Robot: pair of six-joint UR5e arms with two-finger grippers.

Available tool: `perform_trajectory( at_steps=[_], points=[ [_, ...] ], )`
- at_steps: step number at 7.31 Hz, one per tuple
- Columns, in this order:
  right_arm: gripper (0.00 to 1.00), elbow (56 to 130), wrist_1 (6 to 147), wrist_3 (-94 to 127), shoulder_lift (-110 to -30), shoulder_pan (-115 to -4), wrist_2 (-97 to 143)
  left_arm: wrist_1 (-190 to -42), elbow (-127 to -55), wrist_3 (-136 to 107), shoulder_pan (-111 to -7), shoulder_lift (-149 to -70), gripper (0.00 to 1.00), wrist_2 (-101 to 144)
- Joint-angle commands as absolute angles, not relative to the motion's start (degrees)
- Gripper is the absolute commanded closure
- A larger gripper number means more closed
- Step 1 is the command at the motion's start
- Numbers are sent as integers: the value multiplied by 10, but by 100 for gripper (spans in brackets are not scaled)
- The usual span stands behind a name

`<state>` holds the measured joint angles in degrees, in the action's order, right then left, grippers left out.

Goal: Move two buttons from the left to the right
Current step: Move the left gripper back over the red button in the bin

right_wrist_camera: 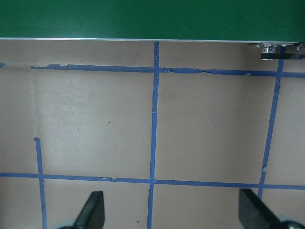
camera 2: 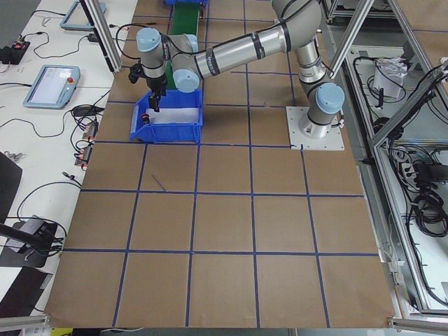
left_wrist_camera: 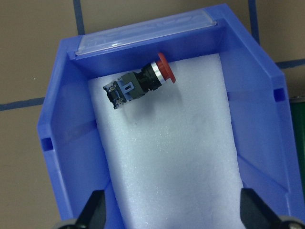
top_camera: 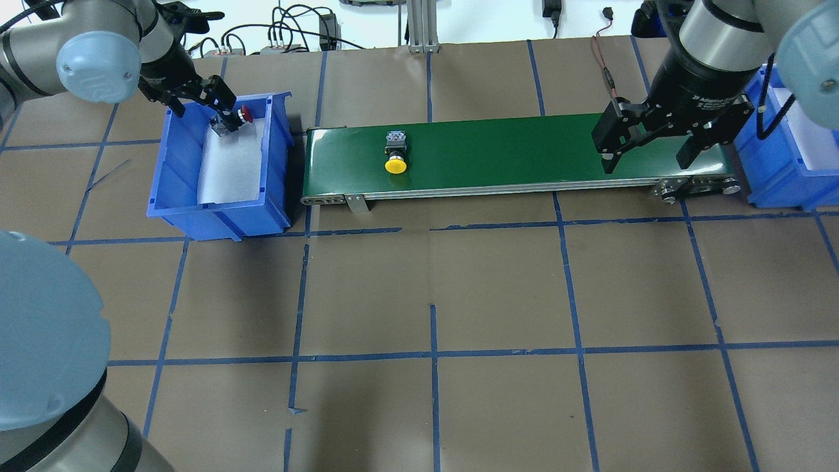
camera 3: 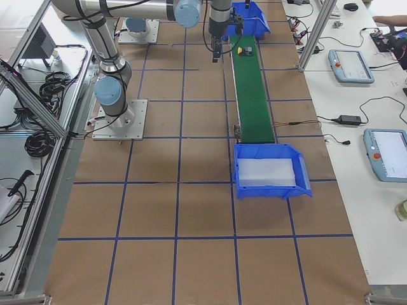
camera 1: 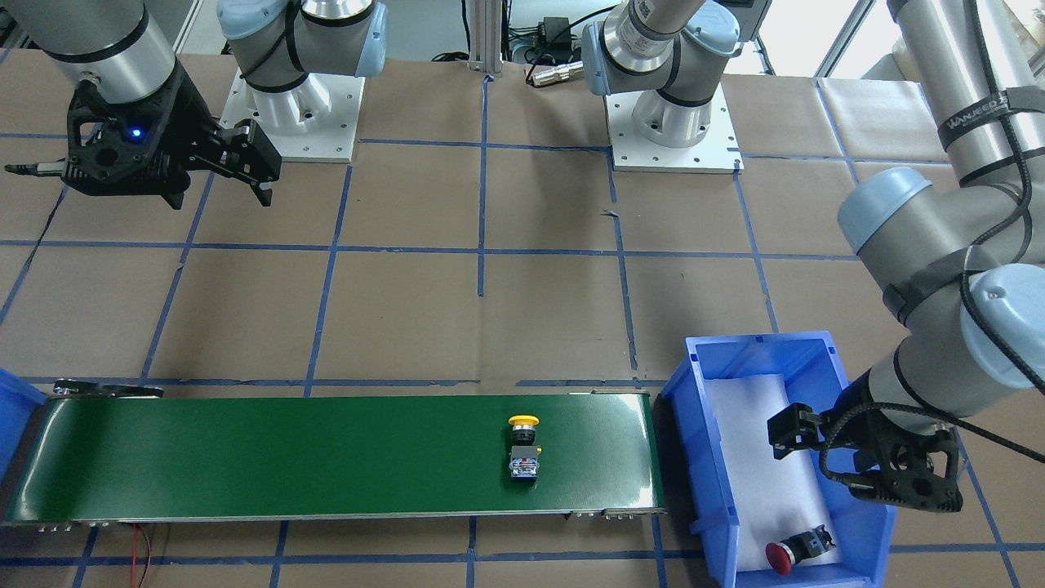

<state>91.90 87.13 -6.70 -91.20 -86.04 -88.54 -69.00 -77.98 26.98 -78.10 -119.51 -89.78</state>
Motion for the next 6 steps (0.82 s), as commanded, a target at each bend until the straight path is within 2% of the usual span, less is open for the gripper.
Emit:
perform_trajectory(
  at_steps=[1, 6],
  points=[
    [0, 920, 871, -70, -911, -860, -886, -686, -780, 414, -781, -1210, 0, -900],
    [0, 928, 871, -69, -913, -860, -885, -621, -782, 663, -782, -1241, 0, -904]
  ],
)
